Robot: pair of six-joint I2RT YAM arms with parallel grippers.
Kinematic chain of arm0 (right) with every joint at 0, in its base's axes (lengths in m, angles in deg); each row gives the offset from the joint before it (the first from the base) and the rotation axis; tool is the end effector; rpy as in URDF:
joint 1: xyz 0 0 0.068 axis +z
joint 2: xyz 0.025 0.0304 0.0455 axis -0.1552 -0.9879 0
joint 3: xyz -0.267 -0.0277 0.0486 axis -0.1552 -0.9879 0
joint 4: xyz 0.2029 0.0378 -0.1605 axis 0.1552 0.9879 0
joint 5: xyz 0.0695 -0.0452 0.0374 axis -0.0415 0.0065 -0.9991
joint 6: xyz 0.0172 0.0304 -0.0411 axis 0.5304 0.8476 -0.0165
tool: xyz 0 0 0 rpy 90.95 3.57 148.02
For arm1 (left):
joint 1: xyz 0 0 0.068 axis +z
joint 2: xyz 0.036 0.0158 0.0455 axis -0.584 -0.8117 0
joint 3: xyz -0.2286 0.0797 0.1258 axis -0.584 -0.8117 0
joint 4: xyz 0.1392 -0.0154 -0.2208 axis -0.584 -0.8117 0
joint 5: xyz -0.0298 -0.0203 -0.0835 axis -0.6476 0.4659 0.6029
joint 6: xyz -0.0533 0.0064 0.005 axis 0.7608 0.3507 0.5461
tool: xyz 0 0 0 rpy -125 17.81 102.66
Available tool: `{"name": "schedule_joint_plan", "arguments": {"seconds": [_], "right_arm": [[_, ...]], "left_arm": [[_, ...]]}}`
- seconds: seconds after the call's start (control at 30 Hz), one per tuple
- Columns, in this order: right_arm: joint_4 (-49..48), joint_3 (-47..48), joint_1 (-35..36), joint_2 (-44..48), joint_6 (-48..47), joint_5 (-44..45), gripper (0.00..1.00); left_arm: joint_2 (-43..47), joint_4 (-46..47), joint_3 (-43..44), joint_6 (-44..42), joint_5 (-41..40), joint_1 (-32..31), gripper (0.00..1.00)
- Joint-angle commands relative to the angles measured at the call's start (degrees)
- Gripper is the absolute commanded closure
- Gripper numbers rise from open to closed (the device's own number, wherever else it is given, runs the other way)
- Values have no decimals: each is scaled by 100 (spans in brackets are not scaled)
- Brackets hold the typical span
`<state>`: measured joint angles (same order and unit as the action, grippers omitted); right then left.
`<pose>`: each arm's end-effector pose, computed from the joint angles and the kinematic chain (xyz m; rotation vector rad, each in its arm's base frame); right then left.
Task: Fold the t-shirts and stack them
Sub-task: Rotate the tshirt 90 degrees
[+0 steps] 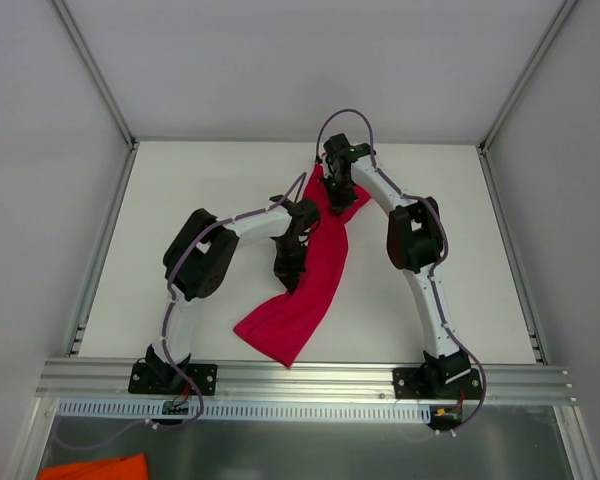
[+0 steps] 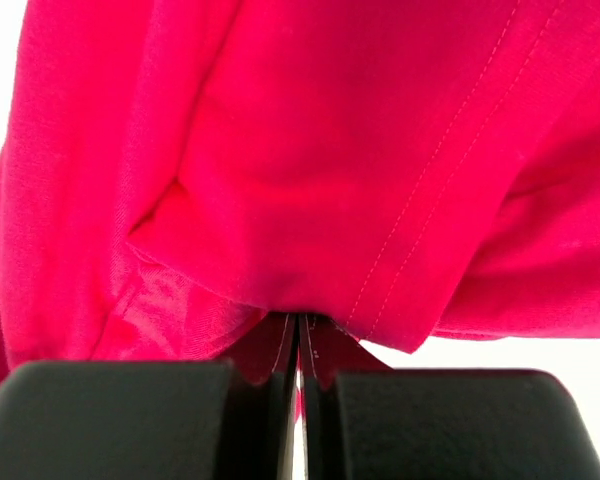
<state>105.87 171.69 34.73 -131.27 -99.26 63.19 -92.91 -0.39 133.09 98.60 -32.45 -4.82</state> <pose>0.4682 0.2289 0.1790 -0.9792 2.5799 0.1389 0.2968 -0.2656 0.1405 -0.2559 -3.0022 0.3492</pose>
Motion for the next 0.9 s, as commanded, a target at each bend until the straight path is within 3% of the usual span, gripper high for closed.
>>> {"name": "schedule_joint_plan", "arguments": {"seconds": [0.0, 0.43, 0.53, 0.63, 0.77, 0.87], "right_arm": [[-102, 326, 13, -41, 72, -299, 99], [-497, 520, 65, -23, 248, -898, 99], [-418, 433, 83, 29, 169, -442, 99], [-505, 4, 74, 406, 90, 655, 99], [-1024, -735, -40, 1425, 134, 1964, 99], [-1007, -659, -154, 2102, 3, 2625, 99]], "left_arm": [[-308, 158, 398, 145, 199, -189, 100], [-643, -44, 1330, 312, 367, -603, 100], [-617, -149, 1234, 268, 183, -603, 100], [-381, -281, 1050, 224, -449, -550, 100], [-160, -282, 882, 207, -872, -261, 100], [-55, -308, 873, 189, -1118, 82, 100]]}}
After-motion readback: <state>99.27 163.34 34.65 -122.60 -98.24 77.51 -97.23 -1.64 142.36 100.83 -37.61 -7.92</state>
